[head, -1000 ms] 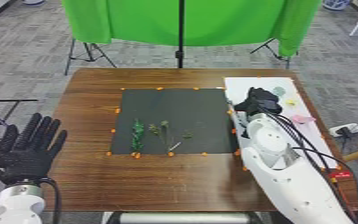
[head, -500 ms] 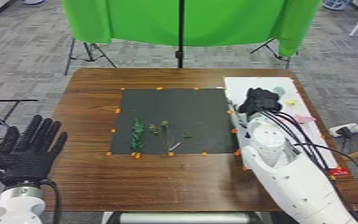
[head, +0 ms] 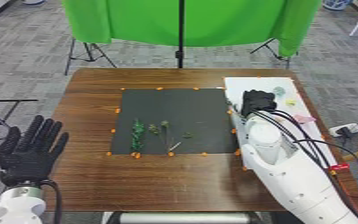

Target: Arrange flowers

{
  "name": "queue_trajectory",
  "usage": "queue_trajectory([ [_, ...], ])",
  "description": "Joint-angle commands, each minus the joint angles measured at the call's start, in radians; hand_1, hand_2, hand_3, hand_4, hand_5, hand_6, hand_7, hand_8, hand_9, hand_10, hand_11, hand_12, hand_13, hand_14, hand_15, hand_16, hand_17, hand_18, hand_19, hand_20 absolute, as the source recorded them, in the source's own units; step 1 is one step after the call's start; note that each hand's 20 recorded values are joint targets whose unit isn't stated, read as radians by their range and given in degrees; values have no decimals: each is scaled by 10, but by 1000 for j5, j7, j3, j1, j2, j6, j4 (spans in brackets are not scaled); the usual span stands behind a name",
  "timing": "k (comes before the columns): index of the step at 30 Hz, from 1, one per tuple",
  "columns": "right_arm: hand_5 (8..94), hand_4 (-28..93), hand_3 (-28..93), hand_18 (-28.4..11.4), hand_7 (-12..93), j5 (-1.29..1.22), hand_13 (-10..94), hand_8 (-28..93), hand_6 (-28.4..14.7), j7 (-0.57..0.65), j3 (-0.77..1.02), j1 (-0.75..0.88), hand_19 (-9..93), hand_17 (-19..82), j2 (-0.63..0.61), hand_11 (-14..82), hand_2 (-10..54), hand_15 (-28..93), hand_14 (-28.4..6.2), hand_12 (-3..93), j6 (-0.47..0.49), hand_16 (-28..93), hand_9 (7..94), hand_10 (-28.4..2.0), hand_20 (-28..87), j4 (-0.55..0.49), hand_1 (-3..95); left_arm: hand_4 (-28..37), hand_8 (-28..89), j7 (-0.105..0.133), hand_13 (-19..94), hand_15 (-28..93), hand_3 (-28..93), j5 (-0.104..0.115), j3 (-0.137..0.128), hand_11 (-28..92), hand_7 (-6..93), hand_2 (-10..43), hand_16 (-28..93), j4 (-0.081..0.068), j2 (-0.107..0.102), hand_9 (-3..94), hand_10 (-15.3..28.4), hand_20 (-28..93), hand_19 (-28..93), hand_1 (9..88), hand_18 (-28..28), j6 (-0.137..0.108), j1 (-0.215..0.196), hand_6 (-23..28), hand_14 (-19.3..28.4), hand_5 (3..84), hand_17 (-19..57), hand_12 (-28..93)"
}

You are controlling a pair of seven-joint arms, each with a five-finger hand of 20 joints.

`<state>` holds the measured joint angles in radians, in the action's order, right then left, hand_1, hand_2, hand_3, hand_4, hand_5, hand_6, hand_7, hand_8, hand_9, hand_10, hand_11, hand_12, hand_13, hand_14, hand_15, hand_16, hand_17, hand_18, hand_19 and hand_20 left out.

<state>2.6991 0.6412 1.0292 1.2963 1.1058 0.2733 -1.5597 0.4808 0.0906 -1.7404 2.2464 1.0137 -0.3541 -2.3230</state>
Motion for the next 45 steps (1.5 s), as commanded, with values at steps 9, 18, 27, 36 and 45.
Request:
queue_trajectory([
  [9, 875, -203, 767, -283, 210, -185, 516, 238, -60, 112, 59, 117, 867, 274, 30, 378, -95, 846, -222, 565, -126, 444, 667, -220, 627, -169, 548, -283, -111, -14, 311, 215, 772, 19, 9, 198, 132, 130, -34, -5, 19, 397, 142, 121, 314, 255, 135, -3, -15, 92, 130, 457, -57, 91],
  [18, 869, -167, 802, -284, 217, -330, 511, 289, -61, 219, 137, 190, 867, 269, 123, 389, -95, 846, -237, 555, -166, 429, 660, -236, 645, -389, 514, -283, -111, -13, 311, 215, 770, 23, 4, 196, 132, 130, -34, -5, 15, 397, 142, 121, 316, 255, 135, -9, -11, 92, 130, 456, -57, 90],
  [27, 870, -168, 799, -284, 218, -365, 533, 290, -57, 312, 113, 269, 877, 284, 284, 400, -95, 847, -238, 542, -204, 408, 667, -233, 653, -361, 512, -283, -111, -25, 309, 217, 770, 40, 9, 197, 130, 130, -35, -12, -8, 395, 143, 120, 316, 255, 135, 1, 10, 93, 130, 455, -57, 91],
  [36, 861, -176, 787, -284, 225, -384, 543, 282, -52, 356, 84, 287, 887, 297, 333, 412, -95, 852, -233, 536, -259, 398, 665, -224, 649, -306, 514, -283, -110, -31, 309, 217, 772, 44, 10, 197, 131, 128, -35, -16, -29, 395, 143, 119, 317, 254, 135, -5, 22, 92, 130, 455, -58, 92],
  [45, 813, -207, 763, -284, 237, -433, 548, 220, -63, 378, 101, 299, 903, 303, 336, 517, -95, 852, -227, 343, -279, 364, 627, -241, 620, -293, 436, -283, -111, -31, 310, 216, 771, 55, 3, 197, 133, 129, -35, -17, -25, 396, 143, 120, 317, 255, 135, -11, 17, 92, 130, 455, -57, 92],
])
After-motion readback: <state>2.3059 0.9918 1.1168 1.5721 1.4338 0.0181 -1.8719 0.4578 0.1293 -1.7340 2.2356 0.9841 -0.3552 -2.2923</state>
